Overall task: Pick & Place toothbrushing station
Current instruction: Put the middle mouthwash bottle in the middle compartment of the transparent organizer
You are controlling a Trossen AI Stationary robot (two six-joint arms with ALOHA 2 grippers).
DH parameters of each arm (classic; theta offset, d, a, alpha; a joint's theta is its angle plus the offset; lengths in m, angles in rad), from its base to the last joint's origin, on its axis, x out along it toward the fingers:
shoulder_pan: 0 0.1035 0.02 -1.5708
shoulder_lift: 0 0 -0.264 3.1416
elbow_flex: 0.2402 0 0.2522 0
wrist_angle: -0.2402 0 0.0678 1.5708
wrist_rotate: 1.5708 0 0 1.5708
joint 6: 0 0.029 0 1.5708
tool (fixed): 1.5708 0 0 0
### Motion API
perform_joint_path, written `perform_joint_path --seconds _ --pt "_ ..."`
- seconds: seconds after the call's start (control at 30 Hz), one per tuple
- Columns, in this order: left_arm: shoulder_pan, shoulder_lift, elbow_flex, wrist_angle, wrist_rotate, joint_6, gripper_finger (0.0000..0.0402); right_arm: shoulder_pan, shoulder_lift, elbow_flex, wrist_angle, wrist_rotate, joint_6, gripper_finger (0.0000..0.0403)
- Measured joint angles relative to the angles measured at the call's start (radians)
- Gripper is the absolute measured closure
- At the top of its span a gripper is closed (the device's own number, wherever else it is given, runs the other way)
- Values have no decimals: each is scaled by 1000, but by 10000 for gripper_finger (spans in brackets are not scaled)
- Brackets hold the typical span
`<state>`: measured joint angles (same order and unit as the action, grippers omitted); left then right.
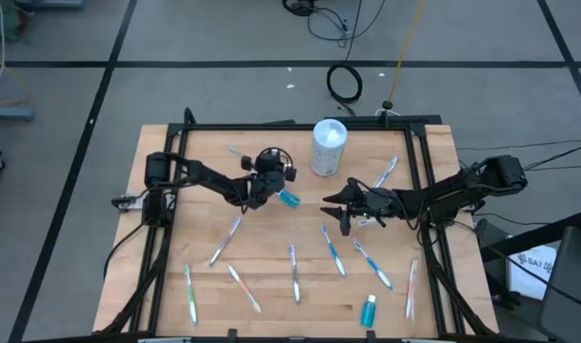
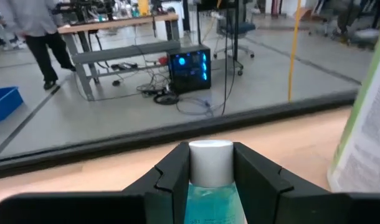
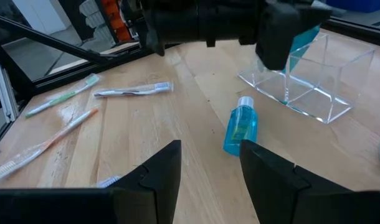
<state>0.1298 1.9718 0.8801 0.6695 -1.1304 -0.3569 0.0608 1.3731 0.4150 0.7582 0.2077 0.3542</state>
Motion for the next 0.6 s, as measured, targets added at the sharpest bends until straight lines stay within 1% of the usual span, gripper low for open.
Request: perform_joint_path --seconds 0.23,0.4,0.6 --pt "8 1 0 -2 12 -10 289 0 0 0 0 0 0 248" --pt "16 1 0 -5 89 8 289 0 0 0 0 0 0 248" --pt "16 1 0 -5 91 22 288 0 0 0 0 0 0 248"
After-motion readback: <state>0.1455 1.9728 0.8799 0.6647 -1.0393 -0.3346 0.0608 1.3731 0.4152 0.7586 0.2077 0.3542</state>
